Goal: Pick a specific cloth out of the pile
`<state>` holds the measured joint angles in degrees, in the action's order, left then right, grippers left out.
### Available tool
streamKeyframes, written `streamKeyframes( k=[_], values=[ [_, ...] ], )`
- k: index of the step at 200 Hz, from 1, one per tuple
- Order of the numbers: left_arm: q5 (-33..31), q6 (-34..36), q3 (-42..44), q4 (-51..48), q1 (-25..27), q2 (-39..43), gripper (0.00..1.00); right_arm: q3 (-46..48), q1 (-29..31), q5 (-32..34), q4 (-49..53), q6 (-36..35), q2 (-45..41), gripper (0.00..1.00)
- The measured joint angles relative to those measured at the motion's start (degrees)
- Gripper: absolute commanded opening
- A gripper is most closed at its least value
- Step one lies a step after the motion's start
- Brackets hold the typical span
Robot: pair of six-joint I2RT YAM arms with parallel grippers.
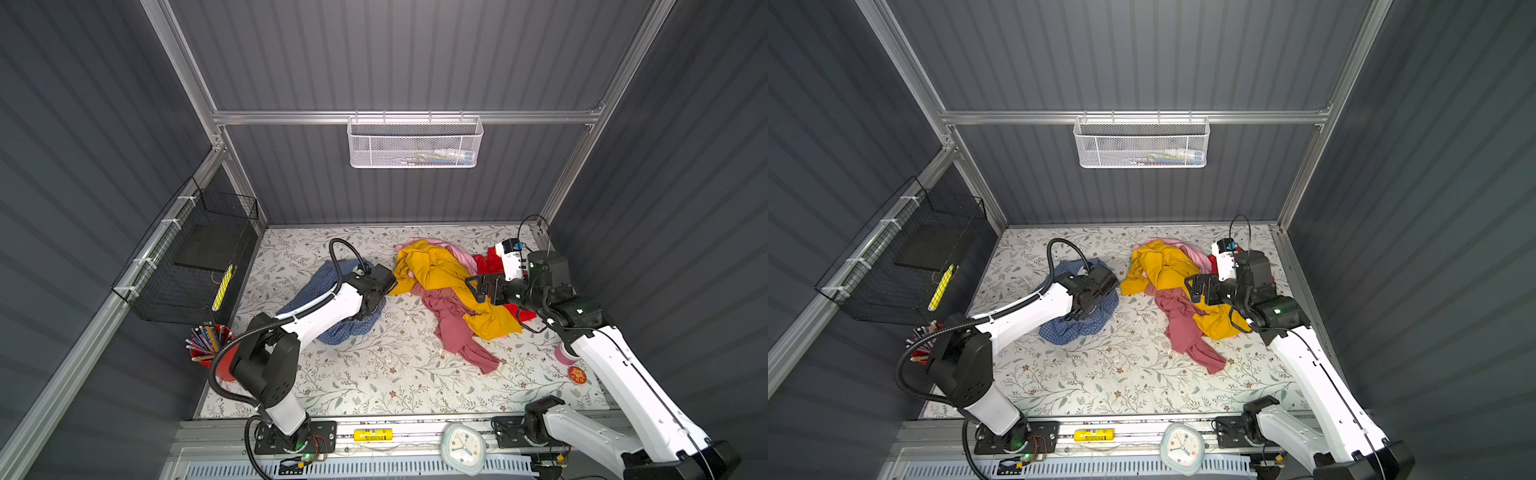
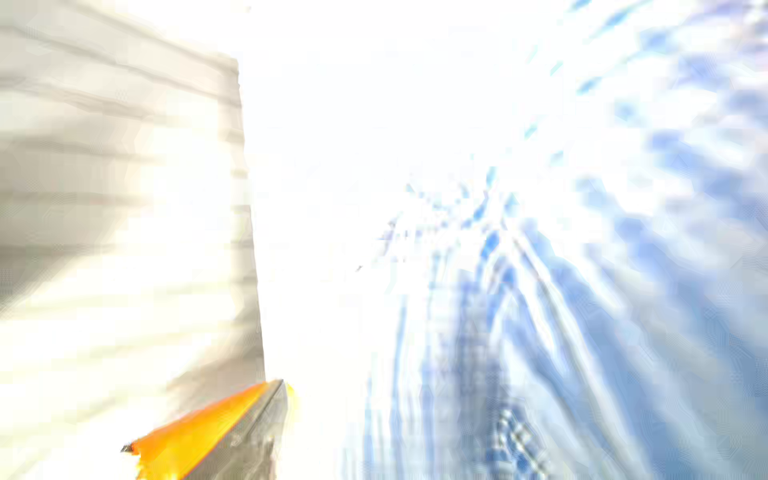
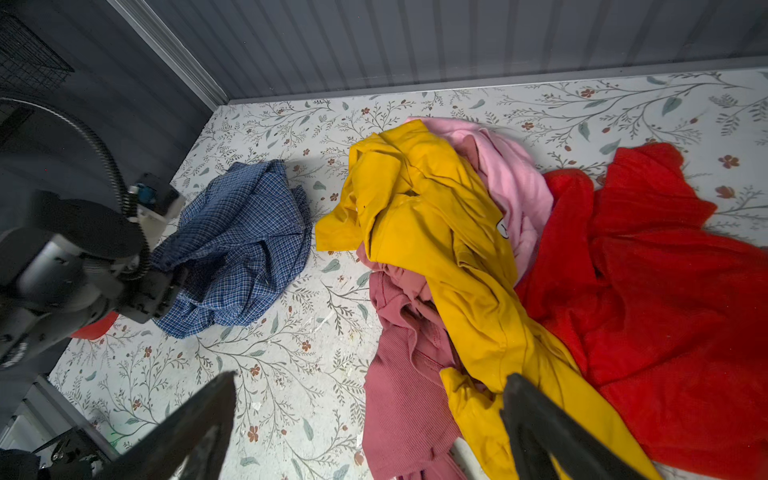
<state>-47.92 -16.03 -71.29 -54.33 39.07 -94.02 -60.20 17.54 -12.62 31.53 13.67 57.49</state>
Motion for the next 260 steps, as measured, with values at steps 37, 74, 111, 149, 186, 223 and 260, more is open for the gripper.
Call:
streamKeyframes(
  k=[37,74,111,149,186,223,260],
  values=[
    [2.2,0.2,0.0,-4.2,0.0,5.3,0.77,0.0,-1.0,0.0,0.1,-0.7,0.0,0.99],
    [9.0,4.5,-0.9,-5.6,1.1,8.6,0.77,-0.7,-2.5,-0.5,0.4,-1.3,0.3,0.99],
    [11.8,5.0,-0.7,-6.2,1.9,11.5,0.92,-0.8,-3.7,-1.0,0.6,-1.8,0.4,0.99],
    [12.7,7.1,-0.9,-0.5,1.8,16.6,1.0,-1.6,-4.0,-1.1,1.2,-2.3,1.4,0.99],
    [21.0,10.0,-2.5,6.7,-3.8,10.1,1.0,-1.7,-4.0,-1.0,2.5,-3.2,1.4,0.99],
    [25.6,12.2,-2.6,10.8,-8.7,1.0,1.0,-1.7,-4.0,-1.0,3.5,-3.9,1.4,0.99],
    [28.7,14.5,-3.3,12.8,-9.2,-8.3,1.0,-1.7,-4.0,-0.9,3.9,-4.5,1.4,0.99]
  ],
)
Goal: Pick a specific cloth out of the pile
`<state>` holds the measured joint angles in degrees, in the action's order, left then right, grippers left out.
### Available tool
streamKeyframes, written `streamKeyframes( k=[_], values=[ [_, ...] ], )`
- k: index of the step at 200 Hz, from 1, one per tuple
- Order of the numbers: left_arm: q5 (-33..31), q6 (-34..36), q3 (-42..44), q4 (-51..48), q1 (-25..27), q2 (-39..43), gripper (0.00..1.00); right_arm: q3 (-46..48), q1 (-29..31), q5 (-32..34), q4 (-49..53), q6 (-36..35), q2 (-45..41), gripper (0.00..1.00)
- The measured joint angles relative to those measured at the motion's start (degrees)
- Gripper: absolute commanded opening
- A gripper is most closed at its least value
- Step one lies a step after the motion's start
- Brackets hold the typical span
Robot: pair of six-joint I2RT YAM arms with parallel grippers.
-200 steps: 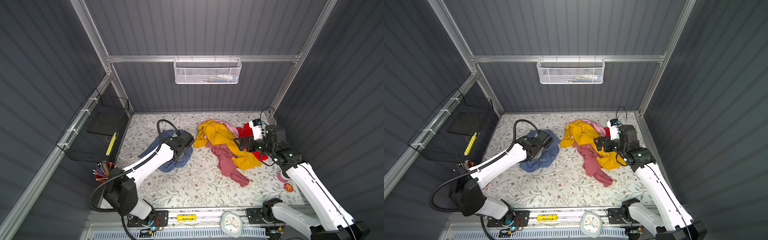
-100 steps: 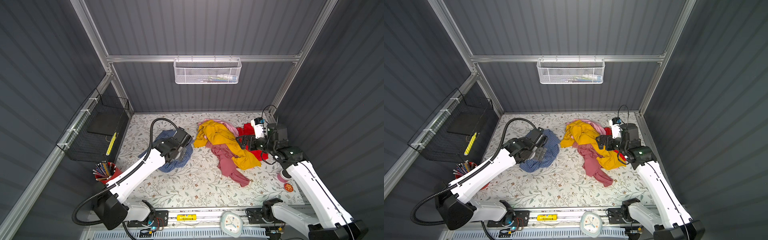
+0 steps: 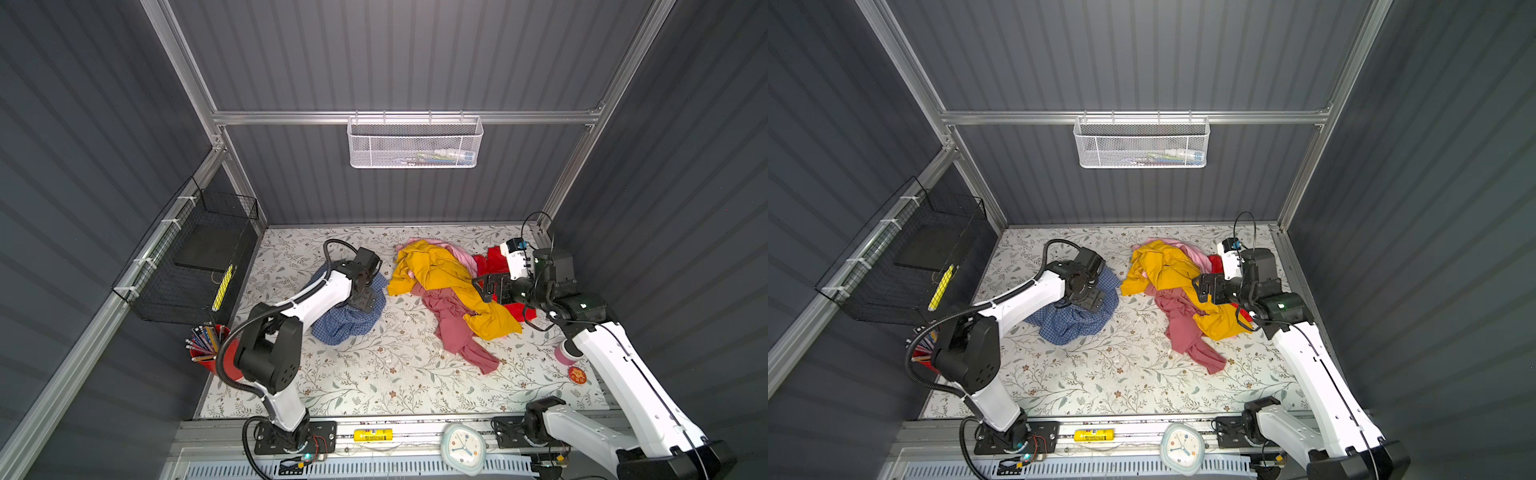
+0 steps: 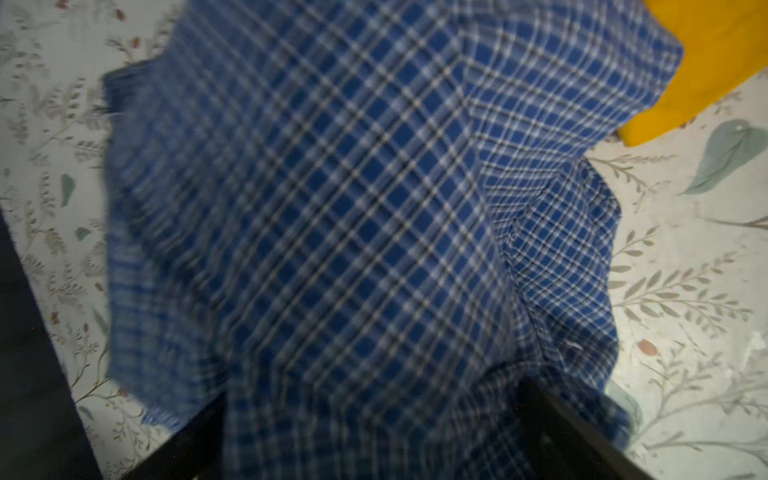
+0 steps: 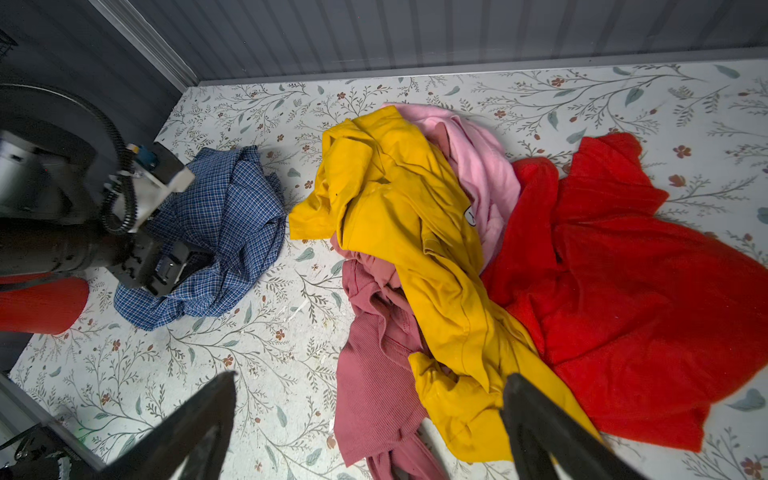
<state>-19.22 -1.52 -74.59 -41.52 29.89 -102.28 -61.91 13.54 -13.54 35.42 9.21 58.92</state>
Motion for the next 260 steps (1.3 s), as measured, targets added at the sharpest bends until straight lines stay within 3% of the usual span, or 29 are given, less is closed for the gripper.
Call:
streamKeyframes(
  k=[36,61,100,132,155,212,260],
  values=[
    [3.7,1.1,-0.9,1.6,-0.2,-7.7,1.0,0.0,-0.3,0.5,0.4,-0.8,-0.3,0.99],
    [7.2,1.1,-2.1,2.3,-1.2,-8.9,0.88,0.0,-0.8,1.0,0.8,-1.2,-0.4,0.99],
    [11.7,0.8,-2.6,4.2,-4.9,-10.1,0.55,0.0,-1.3,2.0,1.8,-1.8,-0.8,0.99],
    [15.5,0.3,-1.9,5.9,-9.3,-9.7,0.18,0.2,-1.9,2.5,1.9,-1.9,-1.8,0.99],
    [17.1,0.7,-1.1,7.1,-10.1,-9.0,0.0,0.2,-2.0,2.7,1.9,-2.0,-1.8,0.99],
    [14.0,2.8,-2.3,7.8,-10.0,-9.4,0.0,0.2,-2.1,2.9,1.9,-1.9,-1.8,0.99],
    [8.6,8.3,-11.7,8.4,-12.3,-15.9,0.0,0.2,-2.1,3.8,1.9,-1.9,-1.8,0.99]
  ],
)
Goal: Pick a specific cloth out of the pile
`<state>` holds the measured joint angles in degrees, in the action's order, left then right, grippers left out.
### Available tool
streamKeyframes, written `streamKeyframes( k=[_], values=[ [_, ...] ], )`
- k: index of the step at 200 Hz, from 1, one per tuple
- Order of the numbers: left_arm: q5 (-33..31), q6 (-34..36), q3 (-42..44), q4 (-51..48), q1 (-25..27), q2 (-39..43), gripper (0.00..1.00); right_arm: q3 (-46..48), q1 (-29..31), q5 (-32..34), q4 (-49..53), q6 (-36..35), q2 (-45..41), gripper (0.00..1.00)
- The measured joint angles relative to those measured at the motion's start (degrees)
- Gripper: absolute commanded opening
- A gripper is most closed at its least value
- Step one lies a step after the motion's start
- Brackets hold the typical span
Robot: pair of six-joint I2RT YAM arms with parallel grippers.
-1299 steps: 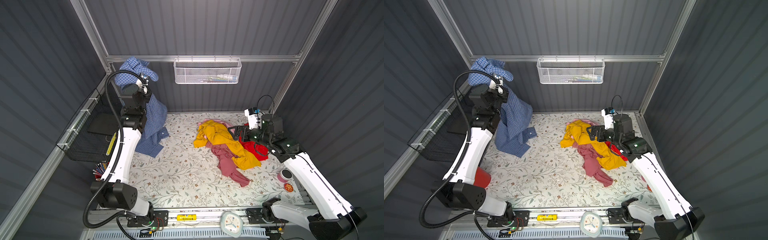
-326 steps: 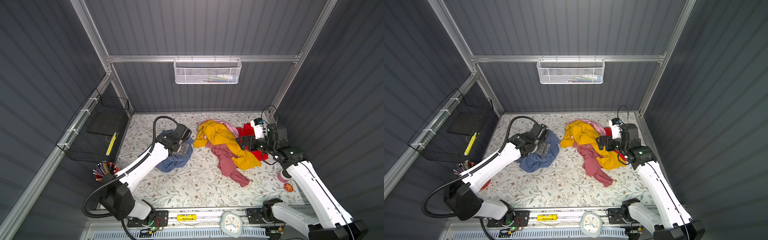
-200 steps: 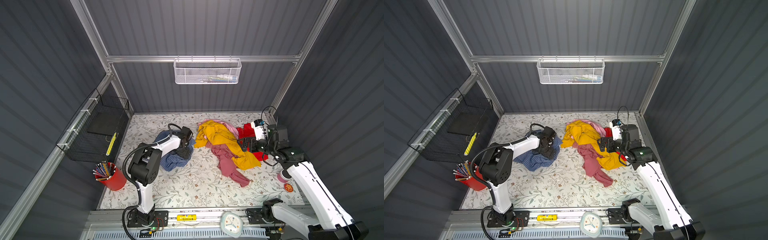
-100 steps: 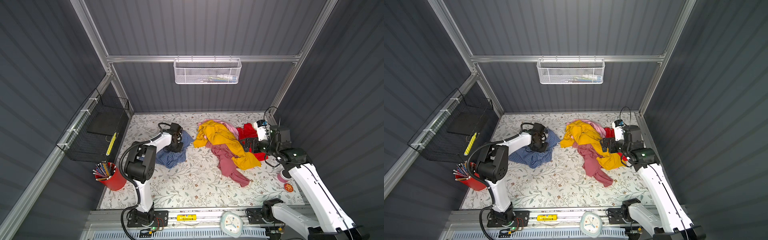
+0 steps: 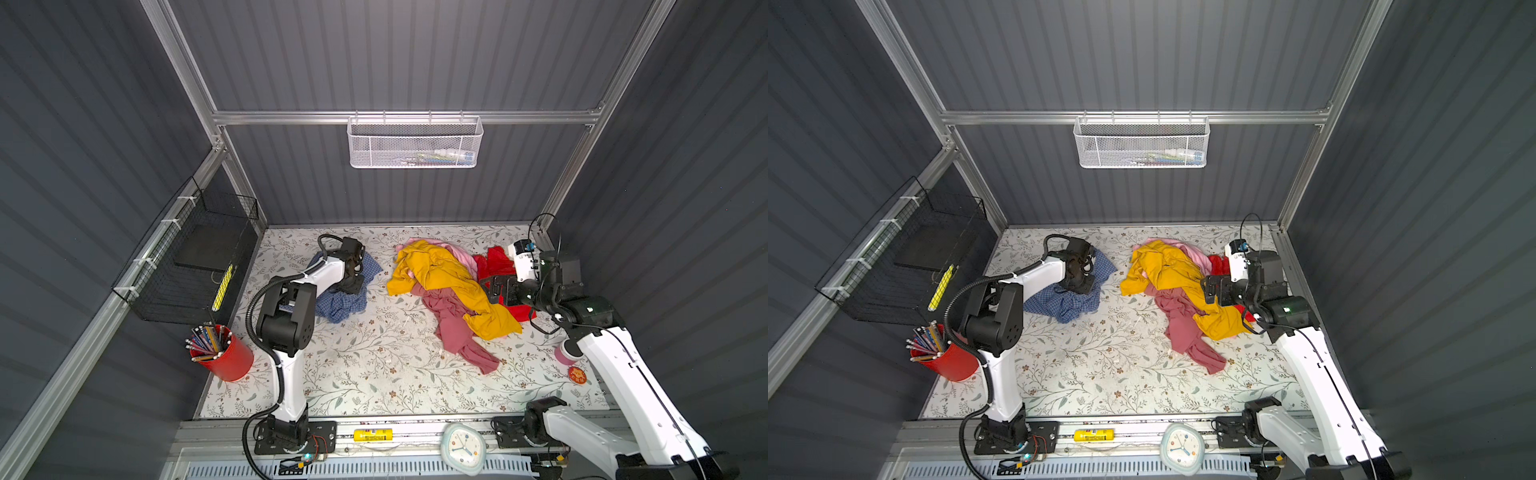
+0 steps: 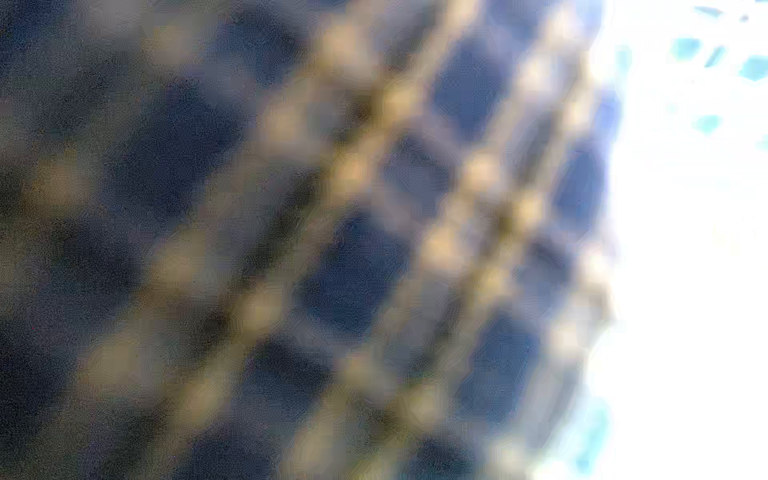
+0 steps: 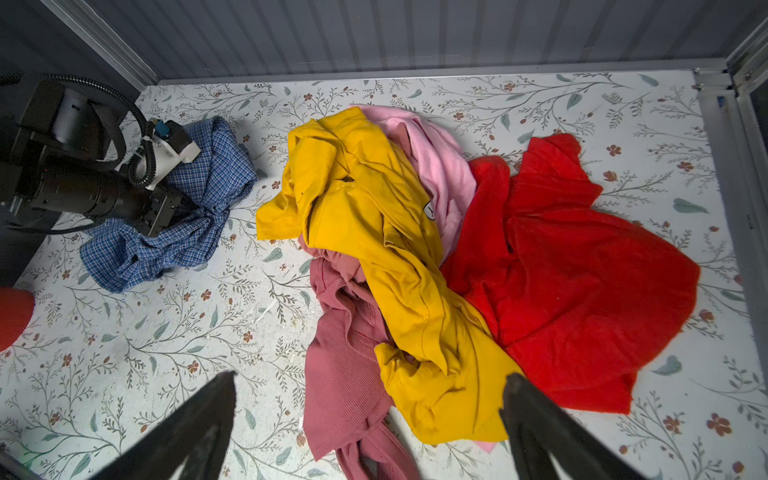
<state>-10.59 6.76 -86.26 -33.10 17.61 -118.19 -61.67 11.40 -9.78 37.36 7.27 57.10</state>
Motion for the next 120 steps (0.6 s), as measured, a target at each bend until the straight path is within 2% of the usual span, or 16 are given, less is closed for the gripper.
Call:
streamKeyframes(
  k=[41,69,78,82,95,102,115,120],
  values=[
    [-1.9,9.2,-9.0,0.2,-1.6,-6.4,0.0,2.6,0.0,2.0,-1.7,-0.7,-0.5,0.99],
    [-1.9,12.3,-9.8,0.5,-2.0,-7.1,0.01,7.6,0.0,3.2,-6.4,-1.9,-1.5,0.99],
    [-1.9,12.8,-9.8,0.5,-2.3,-7.1,0.13,9.7,0.0,3.6,-8.3,-2.4,-1.8,0.99],
    [-1.9,12.9,-9.8,0.4,-2.3,-7.1,0.23,10.7,0.0,3.8,-9.0,-2.6,-1.9,0.99],
    [-1.7,13.2,-9.8,0.3,-2.3,-7.1,0.42,13.4,0.0,4.2,-11.8,-3.3,-2.1,0.99],
    [-1.6,13.1,-9.6,0.4,-2.3,-6.9,0.62,14.7,0.0,4.5,-13.3,-3.8,-2.1,0.99],
    [-1.6,12.3,-8.3,0.4,-2.3,-5.7,0.75,16.8,0.0,5.2,-16.0,-4.9,-2.2,0.99],
    [-1.7,11.6,-7.3,0.4,-2.3,-4.9,0.84,17.6,0.0,5.6,-17.1,-5.2,-2.4,0.99]
  ],
)
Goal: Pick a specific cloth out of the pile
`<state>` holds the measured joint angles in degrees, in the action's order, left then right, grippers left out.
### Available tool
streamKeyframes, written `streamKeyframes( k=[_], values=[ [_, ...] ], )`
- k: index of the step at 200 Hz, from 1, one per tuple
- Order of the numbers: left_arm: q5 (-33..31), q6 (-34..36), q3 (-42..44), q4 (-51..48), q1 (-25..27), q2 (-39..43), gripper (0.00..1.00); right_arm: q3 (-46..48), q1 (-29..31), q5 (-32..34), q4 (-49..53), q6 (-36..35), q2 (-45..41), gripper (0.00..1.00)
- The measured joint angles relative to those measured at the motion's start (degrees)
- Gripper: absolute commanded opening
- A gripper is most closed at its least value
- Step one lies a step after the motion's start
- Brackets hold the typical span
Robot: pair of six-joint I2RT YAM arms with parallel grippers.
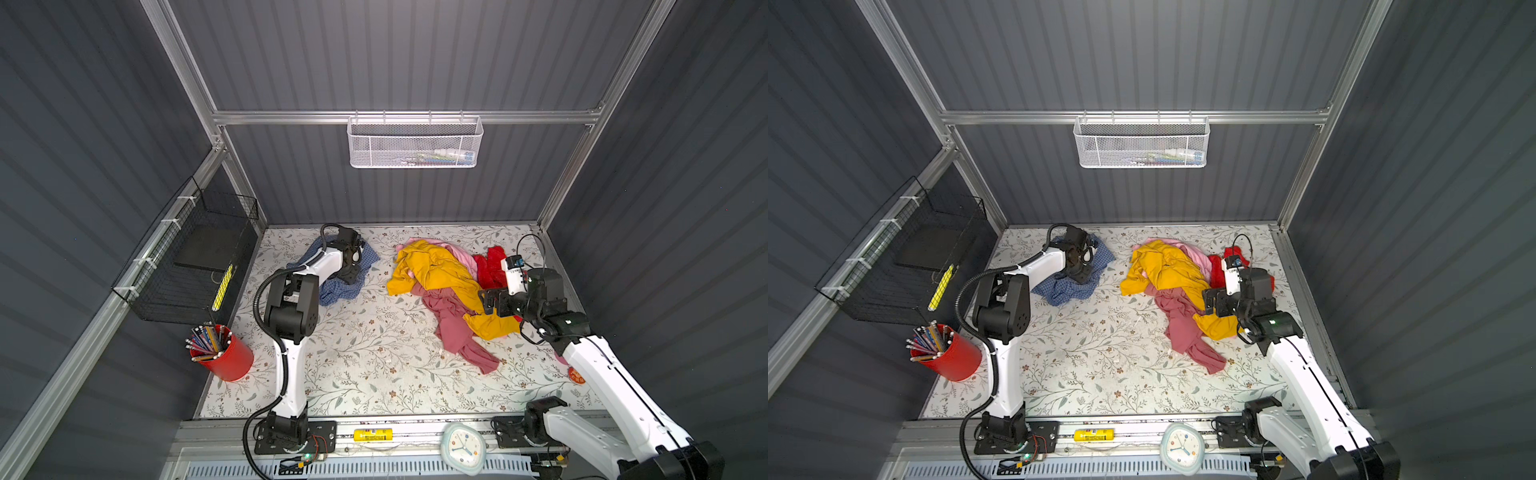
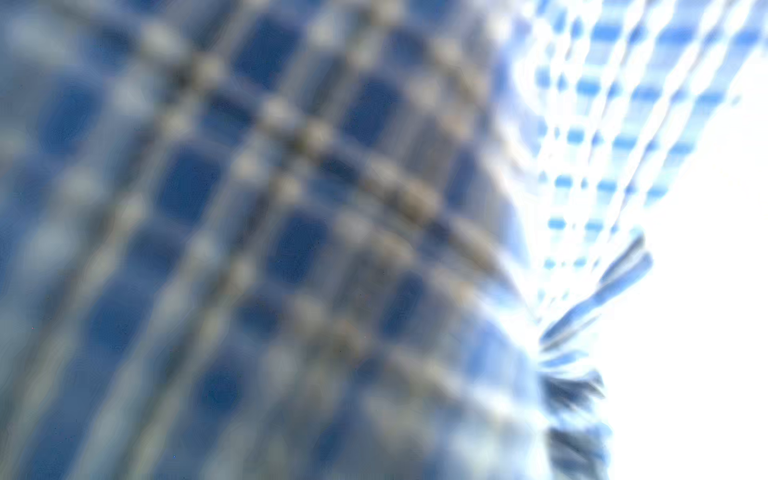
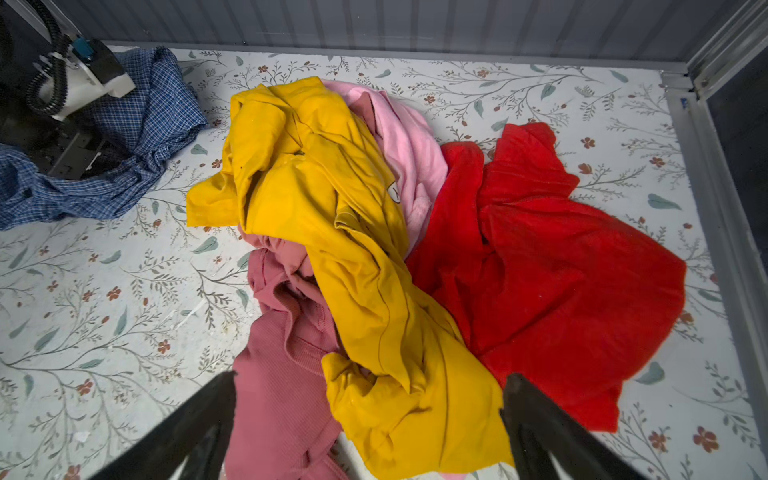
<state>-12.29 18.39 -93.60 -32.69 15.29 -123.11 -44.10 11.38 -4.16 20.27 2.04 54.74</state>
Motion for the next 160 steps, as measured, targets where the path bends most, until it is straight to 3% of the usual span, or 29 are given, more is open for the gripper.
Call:
streamKeyframes(
  k=[3,7,40,61,100,139,160],
  values=[
    [-0.2,0.0,0.6,0.0,0.0,0.6,0.97,0.5,0.0,0.2,-0.7,-0.3,-0.1,0.99],
    [-0.3,-0.8,1.4,0.0,0.0,1.4,1.0,1.2,0.0,0.6,-1.6,-0.7,-0.3,0.99],
    [-2.6,-4.7,10.0,0.9,0.0,13.0,1.0,10.0,-0.9,3.8,-13.9,-3.2,-3.0,0.99],
    [-3.0,-8.1,18.0,5.8,0.0,25.2,1.0,17.7,-2.1,5.8,-24.7,-4.0,-2.9,0.99],
    [-7.4,-13.5,41.0,22.3,0.0,46.2,1.0,30.5,-5.9,9.1,-49.5,-5.2,8.0,0.99],
    [-14.5,-15.1,59.7,40.3,0.0,43.0,1.0,30.9,-11.2,8.2,-65.6,-4.0,18.9,0.99],
    [-17.4,-15.0,65.2,52.2,-0.1,39.5,1.0,30.8,-12.6,6.7,-77.3,-3.1,26.5,0.99]
  ],
)
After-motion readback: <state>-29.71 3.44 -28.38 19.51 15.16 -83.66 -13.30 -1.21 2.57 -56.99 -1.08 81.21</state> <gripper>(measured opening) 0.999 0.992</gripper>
